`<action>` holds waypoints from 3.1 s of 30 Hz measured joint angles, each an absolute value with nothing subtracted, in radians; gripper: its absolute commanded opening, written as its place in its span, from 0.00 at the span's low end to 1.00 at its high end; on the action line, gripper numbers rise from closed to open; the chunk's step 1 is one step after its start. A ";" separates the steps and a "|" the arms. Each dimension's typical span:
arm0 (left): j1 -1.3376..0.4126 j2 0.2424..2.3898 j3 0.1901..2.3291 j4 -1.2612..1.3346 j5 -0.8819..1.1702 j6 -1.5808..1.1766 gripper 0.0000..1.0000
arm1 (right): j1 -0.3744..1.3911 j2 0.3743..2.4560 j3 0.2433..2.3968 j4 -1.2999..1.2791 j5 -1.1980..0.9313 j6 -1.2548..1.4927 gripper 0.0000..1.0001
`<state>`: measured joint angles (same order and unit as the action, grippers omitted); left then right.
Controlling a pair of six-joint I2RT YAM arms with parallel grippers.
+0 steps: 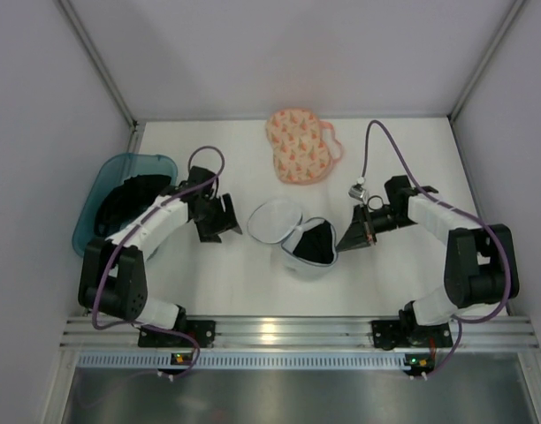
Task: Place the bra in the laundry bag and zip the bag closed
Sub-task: Close the laundry bag at the center of the board.
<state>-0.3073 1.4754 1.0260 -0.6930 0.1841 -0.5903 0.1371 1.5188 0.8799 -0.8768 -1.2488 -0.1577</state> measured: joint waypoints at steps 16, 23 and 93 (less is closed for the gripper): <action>-0.297 1.552 0.809 -0.358 0.434 -0.869 0.94 | 0.165 1.498 0.879 -0.857 -1.208 -0.133 0.00; -0.323 1.670 0.841 -0.237 0.525 -0.960 0.86 | 0.178 1.498 0.876 -0.830 -1.198 -0.104 0.00; -1.290 0.501 0.072 0.312 0.196 1.417 0.00 | 0.306 1.766 1.346 -1.272 -1.091 -0.526 0.98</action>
